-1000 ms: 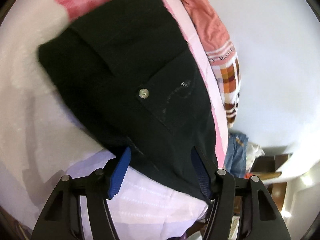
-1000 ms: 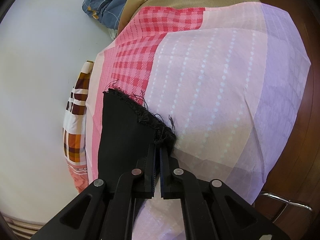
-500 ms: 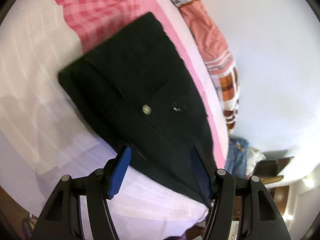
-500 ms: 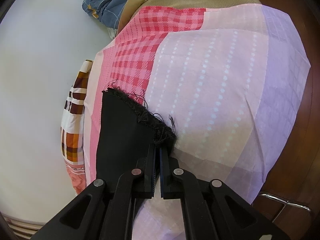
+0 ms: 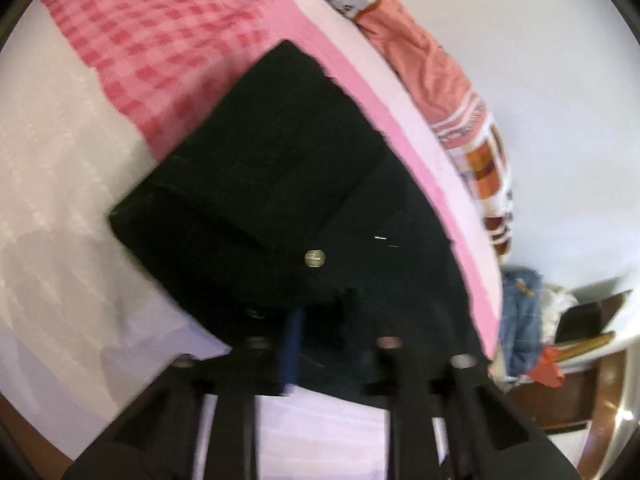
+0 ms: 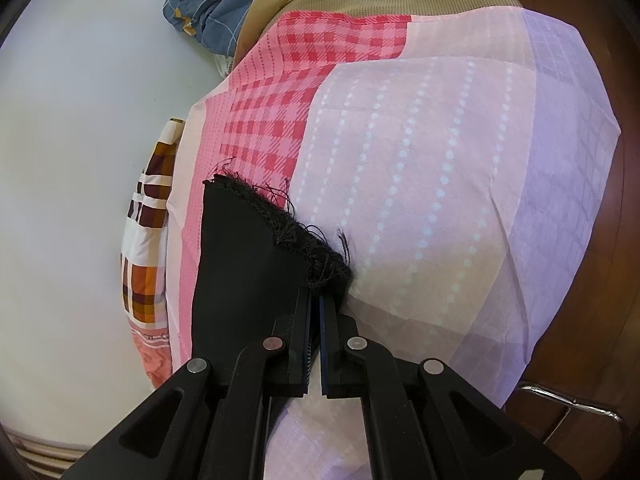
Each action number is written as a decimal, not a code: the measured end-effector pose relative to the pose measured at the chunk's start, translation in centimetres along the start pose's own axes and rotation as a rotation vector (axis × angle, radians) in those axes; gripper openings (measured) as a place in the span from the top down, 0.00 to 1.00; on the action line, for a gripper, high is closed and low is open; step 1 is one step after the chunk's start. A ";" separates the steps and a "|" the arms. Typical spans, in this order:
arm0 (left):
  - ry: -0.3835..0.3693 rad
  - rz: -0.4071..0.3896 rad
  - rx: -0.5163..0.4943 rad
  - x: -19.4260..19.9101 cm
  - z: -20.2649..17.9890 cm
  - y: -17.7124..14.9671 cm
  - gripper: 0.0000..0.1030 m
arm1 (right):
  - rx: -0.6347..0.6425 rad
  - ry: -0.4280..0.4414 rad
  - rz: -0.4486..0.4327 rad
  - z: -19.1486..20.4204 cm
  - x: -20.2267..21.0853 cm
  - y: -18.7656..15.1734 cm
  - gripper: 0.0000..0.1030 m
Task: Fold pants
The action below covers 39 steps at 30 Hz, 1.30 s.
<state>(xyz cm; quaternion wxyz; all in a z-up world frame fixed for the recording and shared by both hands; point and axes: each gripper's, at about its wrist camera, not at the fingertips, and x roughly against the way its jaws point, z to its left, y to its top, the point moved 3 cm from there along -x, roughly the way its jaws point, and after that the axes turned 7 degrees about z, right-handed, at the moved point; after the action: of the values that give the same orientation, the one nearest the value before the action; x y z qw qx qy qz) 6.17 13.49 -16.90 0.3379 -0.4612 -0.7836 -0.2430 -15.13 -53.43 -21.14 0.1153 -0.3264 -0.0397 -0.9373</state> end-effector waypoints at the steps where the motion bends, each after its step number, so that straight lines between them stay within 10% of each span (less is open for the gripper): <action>1: 0.002 0.003 0.012 -0.1 0.4 0.0 0.84 | -0.001 0.000 -0.001 0.0 0.0 0.0 0.99; 24: 0.081 -0.043 -0.045 4.8 2.0 -0.5 0.90 | 0.014 -0.004 -0.050 -0.3 1.8 1.0 0.97; 29: 0.069 -0.065 -0.135 5.5 -0.1 -1.3 0.87 | -0.059 0.025 -0.121 -0.8 5.1 -0.6 0.81; 34: 0.050 -0.136 -0.203 5.6 -2.1 -3.0 0.76 | 0.277 0.232 0.350 10.0 -2.8 -12.6 0.81; 39: 0.084 -0.113 -0.246 3.0 -2.7 -4.9 0.64 | 0.274 0.182 0.619 11.6 -11.1 -21.0 0.81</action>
<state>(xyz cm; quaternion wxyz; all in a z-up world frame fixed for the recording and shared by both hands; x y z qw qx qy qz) 1.63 11.11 -13.24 0.2970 -0.4438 -0.7578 -0.3749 -4.73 -29.22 -18.92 0.4397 -0.2195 -0.0536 -0.8693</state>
